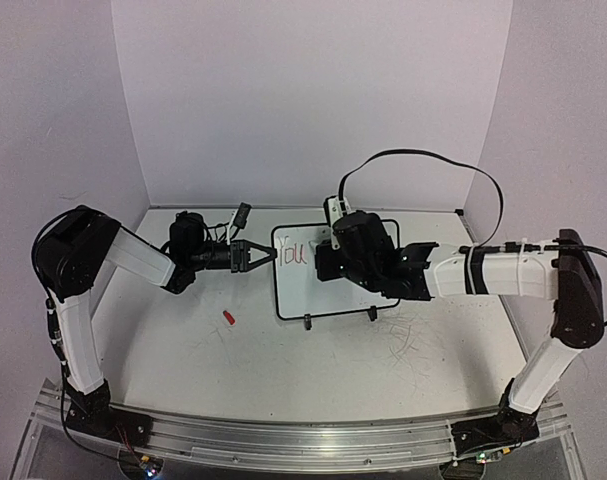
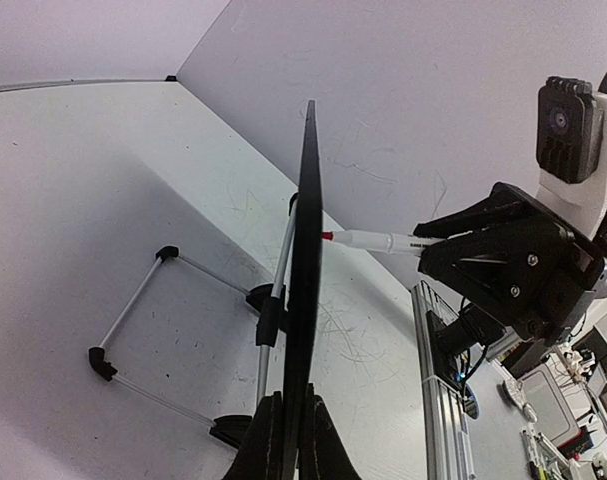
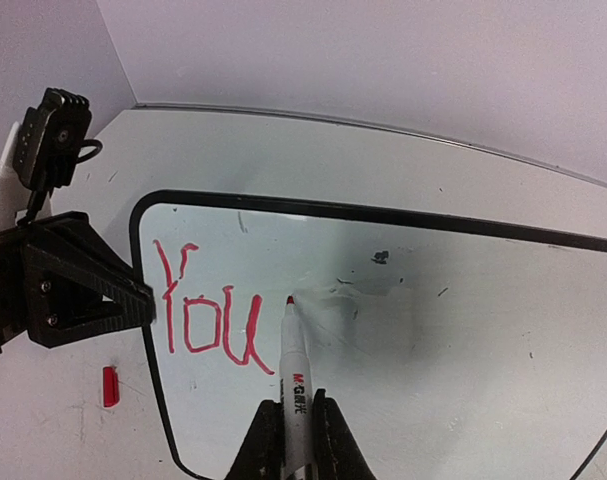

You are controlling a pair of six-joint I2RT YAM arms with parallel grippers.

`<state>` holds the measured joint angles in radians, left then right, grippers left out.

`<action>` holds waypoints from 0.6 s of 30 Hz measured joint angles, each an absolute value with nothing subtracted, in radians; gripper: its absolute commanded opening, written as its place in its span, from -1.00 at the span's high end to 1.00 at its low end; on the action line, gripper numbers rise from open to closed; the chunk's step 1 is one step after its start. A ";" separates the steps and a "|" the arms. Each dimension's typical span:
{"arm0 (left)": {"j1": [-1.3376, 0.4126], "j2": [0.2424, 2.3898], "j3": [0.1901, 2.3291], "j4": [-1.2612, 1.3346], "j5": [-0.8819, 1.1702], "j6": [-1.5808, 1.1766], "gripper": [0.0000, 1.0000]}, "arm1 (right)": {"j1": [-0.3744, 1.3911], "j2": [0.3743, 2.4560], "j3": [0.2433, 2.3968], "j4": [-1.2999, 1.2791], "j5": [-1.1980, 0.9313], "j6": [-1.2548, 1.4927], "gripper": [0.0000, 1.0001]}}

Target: Write a sentence on the whiteboard

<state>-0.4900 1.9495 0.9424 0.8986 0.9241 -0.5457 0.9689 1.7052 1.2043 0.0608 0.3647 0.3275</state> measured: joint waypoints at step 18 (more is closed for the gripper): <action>-0.490 1.950 0.942 0.898 0.924 -0.545 1.00 | 0.964 1.733 1.238 0.055 0.377 0.339 1.00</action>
